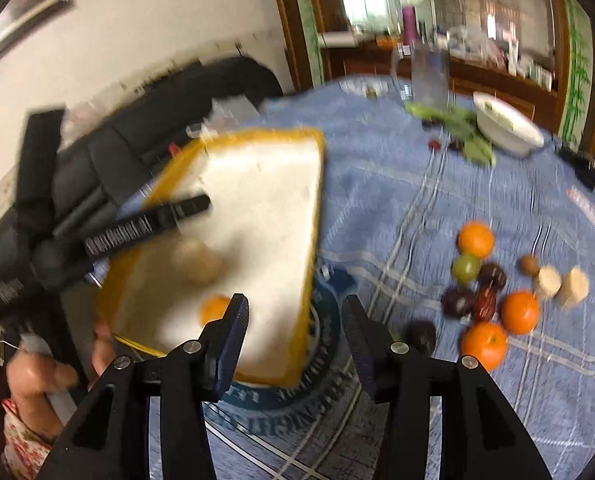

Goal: Organize fruits
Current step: 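Carry both items over the white tray and open both tools to drop them, then withdraw both tools from the tray back toward the fruit cluster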

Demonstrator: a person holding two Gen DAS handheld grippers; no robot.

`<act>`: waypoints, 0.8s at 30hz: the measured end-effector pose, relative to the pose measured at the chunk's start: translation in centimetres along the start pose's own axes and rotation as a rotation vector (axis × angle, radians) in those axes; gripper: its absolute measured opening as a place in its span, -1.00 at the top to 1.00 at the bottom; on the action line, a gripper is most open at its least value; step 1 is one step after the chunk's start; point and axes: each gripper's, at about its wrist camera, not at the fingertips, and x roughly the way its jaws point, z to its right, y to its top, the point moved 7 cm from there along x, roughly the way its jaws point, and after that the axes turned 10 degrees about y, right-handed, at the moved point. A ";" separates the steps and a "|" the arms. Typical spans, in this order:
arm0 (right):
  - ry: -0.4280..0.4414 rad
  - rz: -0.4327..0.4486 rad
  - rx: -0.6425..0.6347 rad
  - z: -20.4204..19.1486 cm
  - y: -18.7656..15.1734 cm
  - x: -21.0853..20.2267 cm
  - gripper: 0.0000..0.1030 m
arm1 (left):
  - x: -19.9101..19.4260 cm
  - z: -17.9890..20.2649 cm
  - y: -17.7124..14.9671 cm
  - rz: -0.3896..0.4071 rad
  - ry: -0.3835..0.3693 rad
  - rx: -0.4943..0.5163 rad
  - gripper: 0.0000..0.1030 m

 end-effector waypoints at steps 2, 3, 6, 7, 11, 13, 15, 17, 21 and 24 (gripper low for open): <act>0.046 -0.032 -0.006 -0.5 -0.5 1.0 0.17 | 0.4 -0.4 0.1 -0.012 0.018 -0.002 -0.52; 0.050 -0.050 -0.006 -0.6 -0.7 1.6 0.29 | 0.5 -0.5 0.3 -0.009 0.026 -0.002 -0.52; 0.044 -0.061 -0.032 -1.3 -0.9 2.2 0.30 | 1.0 -1.3 0.8 -0.009 0.051 0.000 -0.52; 0.048 -0.071 -0.045 -1.7 -1.1 2.2 0.31 | 1.2 -1.4 0.9 -0.014 0.050 0.000 -0.52; 0.032 -0.085 -0.092 -3.5 -1.8 2.4 0.32 | 2.1 -1.6 1.8 -0.026 0.054 0.020 -0.52; 0.054 -0.089 -0.090 -4.0 -1.9 2.6 0.32 | 2.5 -1.6 2.2 -0.029 0.060 0.038 -0.52; 0.080 -0.088 -0.080 -4.1 -1.8 2.8 0.28 | 2.7 -1.6 2.5 -0.032 0.058 0.054 -0.52; 0.102 -0.086 -0.066 -4.0 -1.9 2.6 0.27 | 2.5 -1.6 2.6 -0.039 0.051 0.052 -0.52; 0.141 -0.049 -0.027 -2.8 -1.8 0.6 0.27 | -1.2 -1.1 2.9 0.023 0.030 0.044 -0.52; 0.111 0.007 0.004 -0.2 -2.0 -2.3 0.27 | -4.1 0.6 2.9 0.075 -0.012 0.077 -0.61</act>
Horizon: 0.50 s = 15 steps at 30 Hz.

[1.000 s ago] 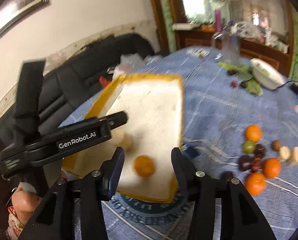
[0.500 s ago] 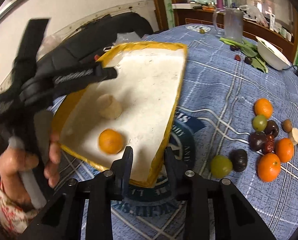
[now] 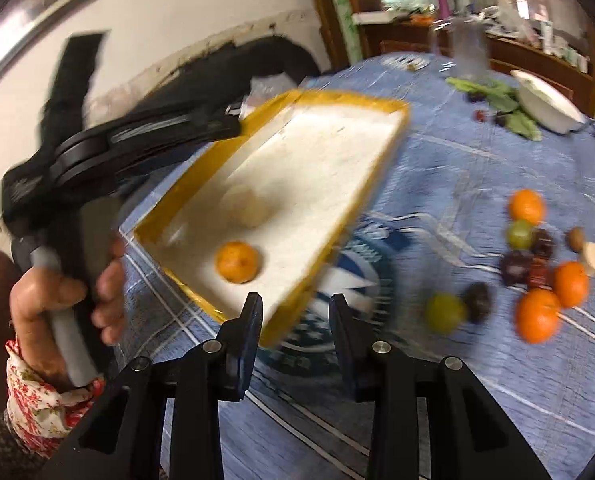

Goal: Organize fruits
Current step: 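Withdraw both tools from the tray back toward the fruit cluster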

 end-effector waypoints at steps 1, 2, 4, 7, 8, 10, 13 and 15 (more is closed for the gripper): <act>-0.033 0.028 0.019 1.6 -0.1 -1.5 0.27 | -0.7 0.7 0.1 0.012 -0.011 0.010 -0.73; -0.061 0.046 0.035 2.7 -0.2 -2.7 0.26 | -1.7 1.8 0.0 0.032 -0.031 0.023 -0.77; -0.130 0.077 0.082 5.8 -0.6 -5.0 0.21 | -2.8 3.5 -0.2 0.048 -0.059 0.043 -0.80; -0.219 0.101 0.186 11.0 -1.5 -8.3 0.18 | -3.6 7.2 -1.0 0.035 -0.127 0.094 -0.80; -0.233 0.106 0.209 12.0 -1.8 -9.1 0.18 | -3.7 8.8 -1.5 0.022 -0.164 0.117 -0.80; -0.254 0.119 0.255 14.0 -2.3 -10.7 0.18 | -3.6 10.8 -2.5 0.000 -0.194 0.154 -0.80; -0.264 0.125 0.286 15.9 -2.3 -11.9 0.19 | -2.6 13.5 -4.4 -0.063 -0.229 0.195 -0.80; -0.255 0.123 0.301 16.8 -2.2 -11.9 0.19 | -1.8 14.6 -5.7 -0.122 -0.262 0.193 -0.80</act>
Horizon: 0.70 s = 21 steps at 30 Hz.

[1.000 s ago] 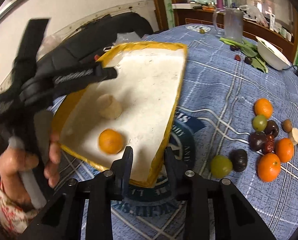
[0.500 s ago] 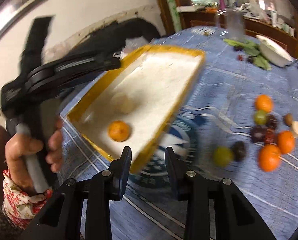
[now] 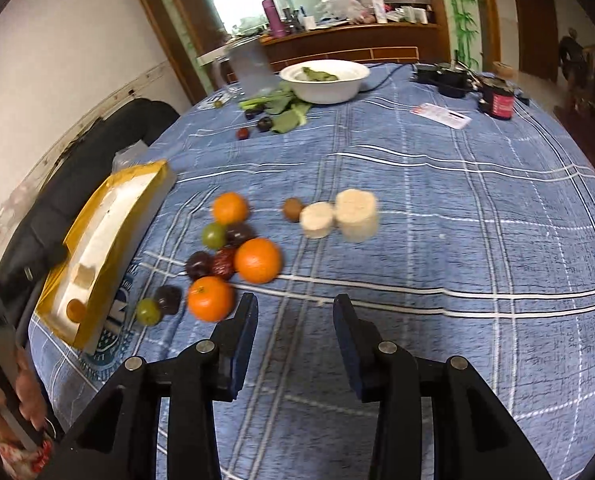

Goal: Organize fruits
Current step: 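Withdraw both tools from the tray back toward the fruit cluster, then grasp a mandarin with the left tool while the right tool grasps another mandarin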

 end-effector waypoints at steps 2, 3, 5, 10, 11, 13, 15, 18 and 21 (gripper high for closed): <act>0.023 -0.008 0.003 -0.2 0.1 0.4 0.19 | 0.7 0.4 -0.7 -0.032 -0.015 -0.017 -0.80; 0.032 -0.013 -0.003 -0.5 0.3 0.9 0.19 | 0.9 0.3 -1.0 -0.042 -0.013 -0.026 -0.80; 0.041 -0.021 -0.023 -1.3 0.8 2.0 0.19 | 0.9 0.5 -1.3 -0.044 -0.004 -0.021 -0.80; 0.020 -0.040 -0.046 -2.2 1.9 5.0 0.19 | 0.5 2.0 -1.8 -0.025 -0.017 0.043 -0.64; 0.014 -0.046 -0.047 -2.2 2.0 5.6 0.19 | 0.5 2.5 -1.9 -0.024 -0.021 0.066 -0.58; 0.016 -0.059 -0.053 -2.4 2.0 6.5 0.19 | 0.6 3.5 -2.4 -0.023 -0.028 0.114 -0.40; 0.020 -0.072 -0.057 -2.5 1.9 7.3 0.19 | 0.9 4.9 -2.8 -0.024 -0.038 0.171 -0.32; 0.019 -0.076 -0.063 -2.4 1.7 7.9 0.19 | 1.6 6.9 -3.5 -0.027 -0.043 0.237 -0.31; 0.050 -0.068 -0.030 -1.7 1.8 7.7 0.25 | 2.2 8.2 -3.7 -0.033 -0.047 0.286 -0.31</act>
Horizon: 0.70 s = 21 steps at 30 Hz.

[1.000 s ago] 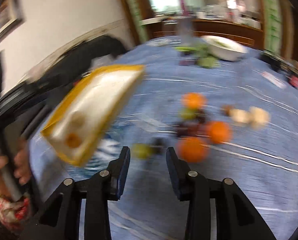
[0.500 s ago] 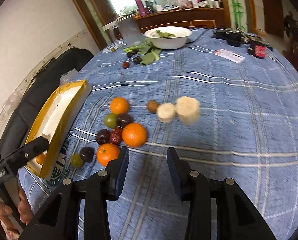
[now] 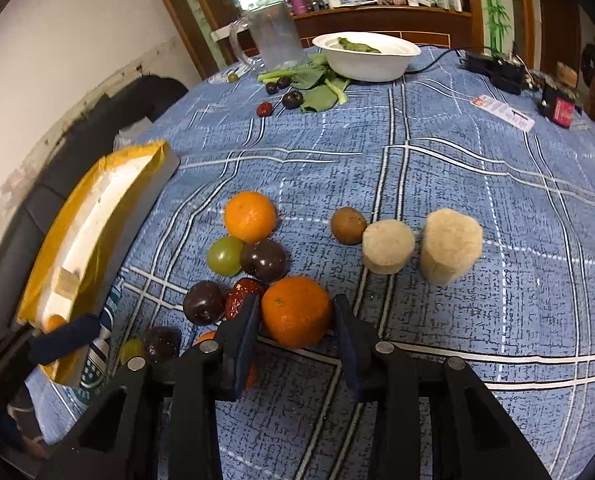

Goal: Organize fruits
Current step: 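Grasp a mandarin with the left tool while the right tool grasps another mandarin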

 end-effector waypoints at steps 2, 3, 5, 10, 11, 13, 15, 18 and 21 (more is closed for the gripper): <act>0.008 0.007 0.017 0.4 0.0 -0.3 0.25 | 0.7 0.8 0.2 -0.009 -0.014 0.026 -0.31; 0.012 0.010 0.025 0.6 0.0 -0.4 0.25 | 1.0 1.1 0.3 -0.011 -0.012 0.036 -0.31; 0.019 0.012 0.038 0.9 0.0 -0.6 0.25 | 1.9 1.8 0.6 -0.021 -0.011 0.055 -0.30; 0.024 0.017 0.050 1.5 -0.1 -1.2 0.25 | 3.6 3.0 0.6 -0.040 -0.010 0.089 -0.30; 0.026 0.019 0.052 1.6 0.0 -1.3 0.25 | 3.9 3.1 0.7 -0.044 -0.004 0.096 -0.30; 0.028 0.028 0.057 1.7 0.1 -1.5 0.25 | 4.5 3.4 0.6 -0.055 -0.007 0.099 -0.20; 0.032 0.034 0.058 1.8 0.1 -1.7 0.25 | 4.6 3.5 0.7 -0.041 0.015 0.108 -0.01; 0.031 0.039 0.059 1.8 0.1 -1.8 0.25 | 4.5 3.3 0.6 -0.032 0.039 0.113 0.34; 0.031 0.041 0.061 1.7 0.0 -1.8 0.25 | 4.3 2.8 0.6 -0.027 0.024 0.076 0.35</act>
